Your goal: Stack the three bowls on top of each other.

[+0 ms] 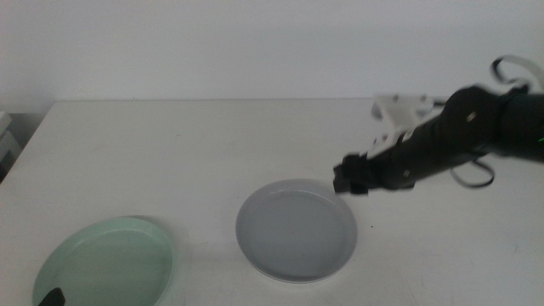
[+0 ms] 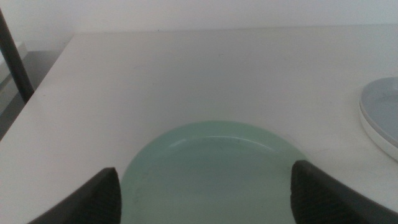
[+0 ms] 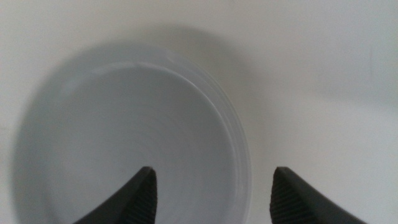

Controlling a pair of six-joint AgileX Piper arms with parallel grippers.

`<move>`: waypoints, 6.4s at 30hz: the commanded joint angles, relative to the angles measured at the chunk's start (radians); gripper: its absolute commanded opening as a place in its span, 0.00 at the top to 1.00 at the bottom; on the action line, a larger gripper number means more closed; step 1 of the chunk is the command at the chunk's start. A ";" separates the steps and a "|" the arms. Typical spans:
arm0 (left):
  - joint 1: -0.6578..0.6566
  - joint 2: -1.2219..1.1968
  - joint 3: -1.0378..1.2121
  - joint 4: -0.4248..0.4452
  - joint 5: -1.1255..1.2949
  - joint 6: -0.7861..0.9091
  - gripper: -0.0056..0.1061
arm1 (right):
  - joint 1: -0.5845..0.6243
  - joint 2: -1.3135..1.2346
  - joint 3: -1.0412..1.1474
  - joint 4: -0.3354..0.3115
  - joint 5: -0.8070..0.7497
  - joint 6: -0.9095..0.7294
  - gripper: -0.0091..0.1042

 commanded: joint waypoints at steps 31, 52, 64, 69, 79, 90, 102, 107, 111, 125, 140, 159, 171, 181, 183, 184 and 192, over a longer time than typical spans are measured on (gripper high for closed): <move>0.001 -0.013 -0.004 -0.007 -0.079 -0.008 0.04 | -0.148 -1.072 0.273 -0.302 0.228 0.136 0.49; 0.001 -0.013 -0.004 -0.007 -0.079 -0.008 0.04 | -0.025 -1.145 0.275 -0.248 0.422 0.083 0.52; 0.002 -0.013 -0.004 0.223 -0.112 0.021 0.04 | -0.025 -1.145 0.275 -0.249 0.422 0.084 0.52; 0.001 -0.013 -0.004 0.270 -0.106 0.021 0.04 | -0.025 -1.145 0.275 -0.251 0.422 0.084 0.52; 0.002 0.256 -0.198 0.245 -0.093 -0.048 0.04 | -0.025 -1.145 0.275 -0.251 0.430 0.084 0.52; 0.002 0.830 -0.853 0.143 0.317 -0.069 0.04 | -0.025 -1.145 0.275 -0.252 0.432 0.084 0.52; 0.001 1.162 -1.128 0.087 0.639 -0.072 0.04 | -0.025 -1.145 0.275 -0.252 0.432 0.084 0.52; 0.033 1.251 -1.129 0.060 0.682 -0.058 0.04 | -0.025 -1.145 0.275 -0.252 0.432 0.084 0.52; 0.155 1.322 -1.129 -0.003 0.745 0.111 0.04 | -0.025 -1.145 0.275 -0.252 0.432 0.084 0.52; 0.344 1.618 -1.082 -0.065 0.721 0.331 0.04 | -0.025 -1.145 0.275 -0.252 0.432 0.084 0.52; 0.343 1.813 -1.061 -0.086 0.670 0.330 0.39 | -0.025 -1.145 0.275 -0.252 0.432 0.084 0.52; 0.327 1.546 -1.179 -0.174 0.894 0.254 0.95 | -0.025 -1.145 0.275 -0.252 0.433 0.084 0.52; -0.067 1.582 -1.474 -0.190 0.909 -0.009 0.95 | -0.025 -1.145 0.275 -0.252 0.433 0.084 0.52; -0.329 1.825 -1.570 -0.205 0.782 -0.064 0.95 | -0.025 -1.145 0.275 -0.252 0.433 0.084 0.52; -0.348 1.865 -1.576 -0.210 0.751 -0.063 0.95 | -0.025 -1.145 0.275 -0.252 0.433 0.084 0.52; -0.355 1.882 -1.576 -0.215 0.731 -0.063 0.95 | -0.025 -1.145 0.275 -0.252 0.433 0.084 0.52; -0.366 1.956 -1.576 -0.222 0.678 -0.063 0.92 | -0.025 -1.145 0.275 -0.252 0.433 0.084 0.52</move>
